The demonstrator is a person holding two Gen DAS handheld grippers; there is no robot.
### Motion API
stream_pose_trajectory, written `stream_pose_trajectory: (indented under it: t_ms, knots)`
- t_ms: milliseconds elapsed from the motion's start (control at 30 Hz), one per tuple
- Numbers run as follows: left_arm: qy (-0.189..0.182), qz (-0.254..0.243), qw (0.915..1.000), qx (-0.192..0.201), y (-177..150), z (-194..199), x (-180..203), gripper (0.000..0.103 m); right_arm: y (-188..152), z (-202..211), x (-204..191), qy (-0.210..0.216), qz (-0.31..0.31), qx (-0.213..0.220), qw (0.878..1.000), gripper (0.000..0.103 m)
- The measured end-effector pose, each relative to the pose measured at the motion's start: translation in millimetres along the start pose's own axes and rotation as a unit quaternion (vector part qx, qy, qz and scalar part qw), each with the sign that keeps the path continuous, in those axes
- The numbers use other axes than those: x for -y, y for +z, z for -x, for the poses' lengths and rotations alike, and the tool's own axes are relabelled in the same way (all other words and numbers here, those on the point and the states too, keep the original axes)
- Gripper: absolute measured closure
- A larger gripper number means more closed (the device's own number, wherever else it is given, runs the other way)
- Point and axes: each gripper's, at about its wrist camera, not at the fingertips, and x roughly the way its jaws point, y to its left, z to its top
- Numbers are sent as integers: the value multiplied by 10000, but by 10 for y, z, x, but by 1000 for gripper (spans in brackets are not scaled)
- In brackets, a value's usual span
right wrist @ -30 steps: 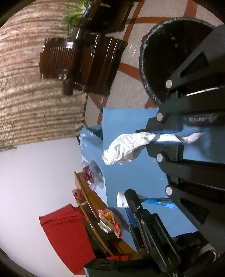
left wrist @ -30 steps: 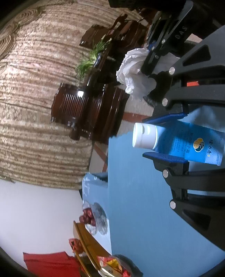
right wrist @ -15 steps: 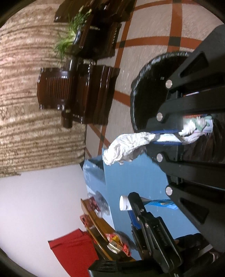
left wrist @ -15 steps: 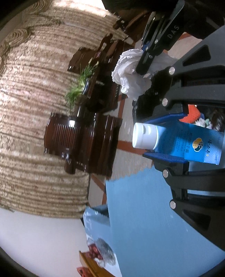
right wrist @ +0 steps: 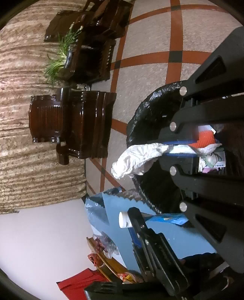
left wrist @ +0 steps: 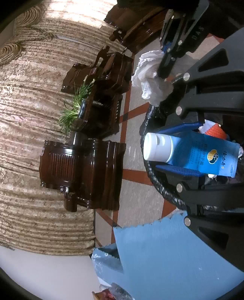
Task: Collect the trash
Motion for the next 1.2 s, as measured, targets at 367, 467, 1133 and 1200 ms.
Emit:
stream_pose_trajectory:
  t_ms: [367, 467, 1133, 1200]
  knots:
    - [-210, -42, 9996, -170, -83, -261, -30, 71, -81, -346, 193, -149, -36, -221, 9996, 96]
    - [-243, -27, 9994, -243, -81, -313, -31, 70, -100, -407, 185, -151, 0, -294, 9995, 91]
    - [604, 324, 9976, -50, -121, 458, -399, 7, -59, 146, -60, -103, -183, 50, 9998, 6]
    - [699, 419, 9967, -28, -148, 588, -443, 6, -23, 250, -127, -31, -158, 71, 9998, 5]
